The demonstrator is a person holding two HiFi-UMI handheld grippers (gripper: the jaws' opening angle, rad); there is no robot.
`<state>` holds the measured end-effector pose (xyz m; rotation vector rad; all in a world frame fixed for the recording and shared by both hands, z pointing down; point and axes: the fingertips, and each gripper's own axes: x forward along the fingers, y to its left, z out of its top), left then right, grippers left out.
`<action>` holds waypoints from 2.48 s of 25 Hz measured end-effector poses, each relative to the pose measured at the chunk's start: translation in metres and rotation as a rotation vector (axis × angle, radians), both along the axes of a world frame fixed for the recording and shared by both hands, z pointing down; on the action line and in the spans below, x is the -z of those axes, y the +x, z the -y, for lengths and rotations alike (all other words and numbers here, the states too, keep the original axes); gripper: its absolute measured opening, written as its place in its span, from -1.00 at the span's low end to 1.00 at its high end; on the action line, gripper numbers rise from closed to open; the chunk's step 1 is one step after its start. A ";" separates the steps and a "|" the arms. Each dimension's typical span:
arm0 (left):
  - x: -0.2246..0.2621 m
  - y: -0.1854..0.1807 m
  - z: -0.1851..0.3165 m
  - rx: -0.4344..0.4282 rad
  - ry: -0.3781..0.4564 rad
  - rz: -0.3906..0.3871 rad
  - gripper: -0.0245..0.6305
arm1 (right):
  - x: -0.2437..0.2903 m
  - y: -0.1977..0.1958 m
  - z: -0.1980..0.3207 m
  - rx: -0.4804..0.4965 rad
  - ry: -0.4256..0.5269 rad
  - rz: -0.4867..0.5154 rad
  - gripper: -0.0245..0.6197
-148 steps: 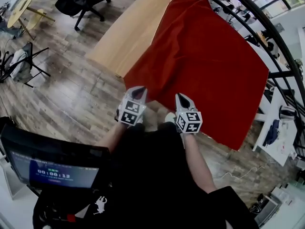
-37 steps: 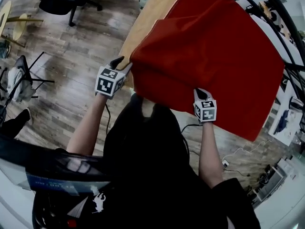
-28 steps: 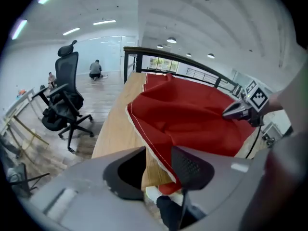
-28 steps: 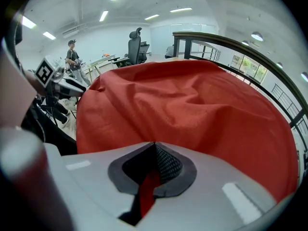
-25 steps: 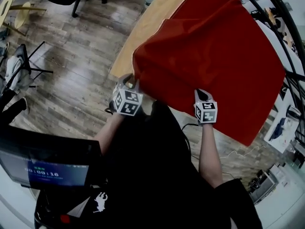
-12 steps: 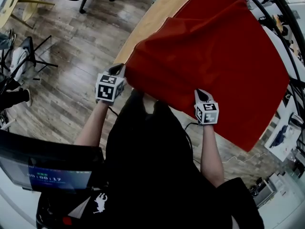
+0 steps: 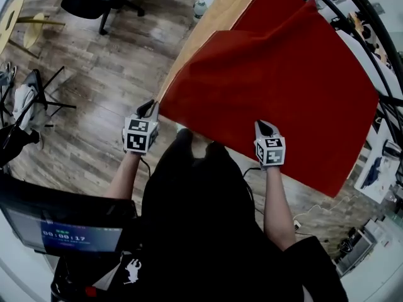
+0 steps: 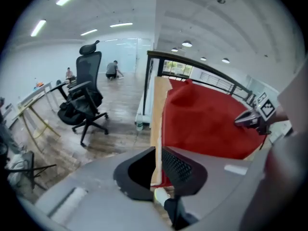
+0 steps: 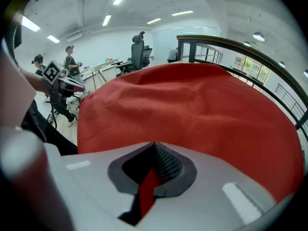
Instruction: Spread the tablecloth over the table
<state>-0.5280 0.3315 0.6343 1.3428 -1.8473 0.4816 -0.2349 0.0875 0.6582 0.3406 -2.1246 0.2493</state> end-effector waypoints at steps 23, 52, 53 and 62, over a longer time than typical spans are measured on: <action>0.110 -0.012 0.453 -0.259 0.312 0.170 -0.91 | 0.101 -0.137 0.180 -0.158 0.062 0.500 -0.90; 0.042 -0.164 0.685 -0.240 0.124 0.235 -0.89 | 0.081 -0.218 0.380 -0.348 0.091 0.574 -0.90; 0.051 -0.180 0.682 -0.217 0.143 0.258 -0.89 | 0.083 -0.219 0.382 -0.343 0.094 0.579 -0.90; 0.057 -0.263 0.659 -0.187 0.151 0.294 -0.65 | 0.071 -0.241 0.372 -0.272 0.103 0.534 -0.90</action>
